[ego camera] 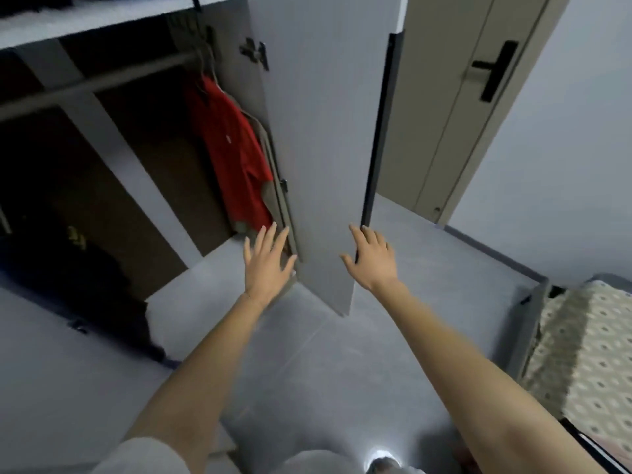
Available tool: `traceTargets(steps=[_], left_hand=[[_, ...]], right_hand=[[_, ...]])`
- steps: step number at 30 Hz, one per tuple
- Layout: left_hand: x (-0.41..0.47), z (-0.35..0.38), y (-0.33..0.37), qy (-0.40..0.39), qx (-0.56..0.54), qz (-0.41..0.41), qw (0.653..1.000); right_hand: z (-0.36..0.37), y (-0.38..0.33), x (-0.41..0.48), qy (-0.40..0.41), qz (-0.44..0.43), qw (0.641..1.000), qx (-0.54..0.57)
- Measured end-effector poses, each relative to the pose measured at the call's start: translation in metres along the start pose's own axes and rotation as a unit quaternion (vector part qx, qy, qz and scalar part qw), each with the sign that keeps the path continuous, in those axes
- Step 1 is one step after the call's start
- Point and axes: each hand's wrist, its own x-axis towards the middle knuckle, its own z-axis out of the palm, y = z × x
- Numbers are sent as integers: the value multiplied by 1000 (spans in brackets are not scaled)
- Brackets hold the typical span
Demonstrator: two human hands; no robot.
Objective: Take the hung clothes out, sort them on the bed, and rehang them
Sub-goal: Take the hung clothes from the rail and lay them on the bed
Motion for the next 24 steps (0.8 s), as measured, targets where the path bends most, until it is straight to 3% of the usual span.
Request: traceTargets(steps=[13, 24], left_hand=[[83, -37, -146, 67, 37, -165, 983], [170, -50, -213, 94, 63, -272, 956]], right_hand=[[28, -134, 192, -25, -171, 985, 11], [32, -203, 356, -49, -220, 974, 35]])
